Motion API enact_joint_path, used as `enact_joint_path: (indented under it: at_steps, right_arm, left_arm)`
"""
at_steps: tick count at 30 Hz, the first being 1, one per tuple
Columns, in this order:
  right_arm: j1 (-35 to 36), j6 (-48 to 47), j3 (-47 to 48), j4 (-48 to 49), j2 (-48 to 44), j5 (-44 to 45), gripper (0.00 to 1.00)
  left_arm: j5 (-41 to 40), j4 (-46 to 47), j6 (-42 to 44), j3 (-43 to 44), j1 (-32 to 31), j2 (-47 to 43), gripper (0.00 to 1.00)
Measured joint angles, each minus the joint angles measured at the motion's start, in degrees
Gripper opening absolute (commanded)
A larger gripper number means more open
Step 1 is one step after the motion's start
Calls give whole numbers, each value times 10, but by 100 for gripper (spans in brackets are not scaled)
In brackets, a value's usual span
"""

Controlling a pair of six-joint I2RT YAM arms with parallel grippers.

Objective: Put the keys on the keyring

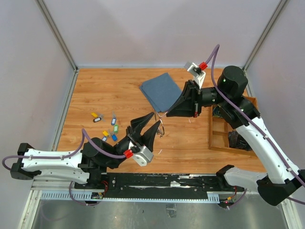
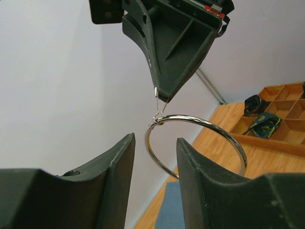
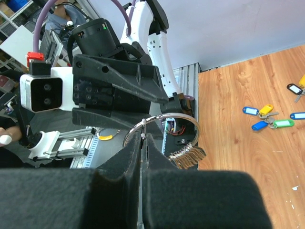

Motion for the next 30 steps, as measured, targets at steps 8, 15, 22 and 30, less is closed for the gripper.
enact_joint_path:
  at_steps: [8, 15, 22, 30]
  right_arm:
    - [1, -17, 0, -38, -2, 1, 0]
    - [13, -43, 3, -76, 1, 14, 0]
    - [14, -57, 3, -86, 1, 41, 1]
    - [29, -70, 5, -99, -1, 57, 0]
  left_arm:
    - [2, 7, 0, -1, 0, -6, 45]
    - [4, 2, -5, -1, 0, -5, 43]
    - [9, 1, -12, -1, 0, 4, 39]
    - [14, -3, -20, -1, 0, 7, 26]
